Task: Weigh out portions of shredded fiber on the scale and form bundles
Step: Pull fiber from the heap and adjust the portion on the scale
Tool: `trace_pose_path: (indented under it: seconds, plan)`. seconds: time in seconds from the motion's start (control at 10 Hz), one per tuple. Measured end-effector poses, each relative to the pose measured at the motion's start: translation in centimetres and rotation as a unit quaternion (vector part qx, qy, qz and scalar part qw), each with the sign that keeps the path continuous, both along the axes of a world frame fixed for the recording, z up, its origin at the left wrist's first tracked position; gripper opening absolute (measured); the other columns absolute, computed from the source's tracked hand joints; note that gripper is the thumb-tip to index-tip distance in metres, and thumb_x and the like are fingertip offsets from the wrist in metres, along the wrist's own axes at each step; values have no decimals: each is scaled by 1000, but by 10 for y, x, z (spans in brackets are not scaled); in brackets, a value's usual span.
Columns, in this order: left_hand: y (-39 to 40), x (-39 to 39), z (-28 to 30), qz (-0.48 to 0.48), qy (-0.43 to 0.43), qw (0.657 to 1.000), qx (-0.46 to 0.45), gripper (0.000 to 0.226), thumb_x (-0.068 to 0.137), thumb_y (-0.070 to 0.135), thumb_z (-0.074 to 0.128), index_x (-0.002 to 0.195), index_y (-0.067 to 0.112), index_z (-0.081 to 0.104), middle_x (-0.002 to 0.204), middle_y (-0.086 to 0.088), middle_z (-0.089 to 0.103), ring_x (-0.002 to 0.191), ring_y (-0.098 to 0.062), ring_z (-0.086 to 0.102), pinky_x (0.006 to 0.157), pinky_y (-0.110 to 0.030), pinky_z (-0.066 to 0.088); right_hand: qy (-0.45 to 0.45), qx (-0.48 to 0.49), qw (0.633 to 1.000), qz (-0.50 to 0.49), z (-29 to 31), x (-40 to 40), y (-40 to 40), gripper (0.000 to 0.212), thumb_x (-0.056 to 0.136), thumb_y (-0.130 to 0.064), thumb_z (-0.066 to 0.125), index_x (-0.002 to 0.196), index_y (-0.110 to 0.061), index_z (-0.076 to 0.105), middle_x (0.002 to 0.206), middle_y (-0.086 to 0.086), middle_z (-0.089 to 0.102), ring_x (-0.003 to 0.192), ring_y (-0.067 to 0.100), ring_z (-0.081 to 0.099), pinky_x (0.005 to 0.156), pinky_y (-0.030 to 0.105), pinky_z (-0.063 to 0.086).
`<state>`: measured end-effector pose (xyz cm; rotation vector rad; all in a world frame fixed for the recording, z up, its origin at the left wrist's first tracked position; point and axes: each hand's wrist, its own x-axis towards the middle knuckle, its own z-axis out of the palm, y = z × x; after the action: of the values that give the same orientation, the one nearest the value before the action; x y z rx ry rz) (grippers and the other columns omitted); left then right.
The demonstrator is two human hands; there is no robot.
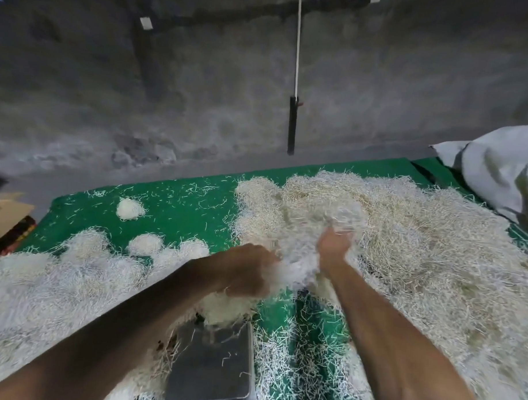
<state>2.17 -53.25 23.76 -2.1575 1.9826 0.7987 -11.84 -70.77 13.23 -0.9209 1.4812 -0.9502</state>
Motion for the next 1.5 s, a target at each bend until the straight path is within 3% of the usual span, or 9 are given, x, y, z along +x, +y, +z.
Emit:
trace_pose_path:
  seconds: [0.2,0.3,0.5,0.7,0.9,1.1,1.2,1.3,1.5]
  plan:
    - [27,87,-7,145,-39,988,-36,12,93,11,60,99,20,65,99,-2,69,77,-16,69,53,-18,51,214,-6,968,129,-35,-74,-15,25,105,-18,52,82,-9,55,100,22,58,77,26,55,71,38,50]
    - [18,92,-23,231,5,968,-98,24,90,11,61,111,24,56,103,9,62,64,-5,60,45,-13,45,316,-20,897,307,-27,-59,14,51,107,-41,51,99,8,63,95,18,63,82,26,63,79,35,54]
    - [24,85,-9,308,170,916,-195,66,95,24,64,153,34,34,128,1,59,65,-3,66,58,-30,58,659,-90,633,395,40,-32,69,35,97,-41,66,120,-14,66,99,-2,70,86,17,68,69,32,53]
    - [40,61,37,323,217,897,-212,65,93,41,63,149,14,42,149,-22,48,133,-45,49,109,-64,39,241,-261,811,465,107,22,133,51,102,-29,59,148,-10,46,137,9,59,110,20,63,95,35,54]
    - [77,57,80,415,338,781,-323,24,98,37,57,77,26,49,75,8,47,67,-9,43,77,-31,44,83,-218,872,430,120,38,197,39,110,-28,37,74,-20,49,67,-9,51,59,13,45,58,26,44]
    - [127,81,108,577,644,412,-288,74,97,42,52,156,6,26,163,-16,26,147,-36,31,121,-47,24,61,-295,886,354,118,37,236,55,107,-45,45,57,-22,43,45,-12,41,41,10,37,61,16,47]
    - [150,92,101,596,642,389,-287,75,95,39,47,157,6,21,164,-15,22,148,-34,27,121,-48,22,43,-272,911,306,106,25,240,56,105,-44,49,55,-22,41,43,-14,37,37,7,32,48,22,38]
    - [164,80,84,571,562,492,-341,52,95,48,47,136,16,49,133,-6,50,122,-25,50,106,-46,40,11,-211,943,256,111,28,247,57,107,-46,42,59,-17,42,49,-4,34,42,14,29,45,26,30]
    - [170,54,37,508,607,554,-259,63,103,51,34,153,12,37,154,-24,40,138,-36,47,111,-59,40,-67,-235,876,416,160,53,274,38,105,-41,49,90,-10,64,83,6,63,70,21,54,67,28,47]
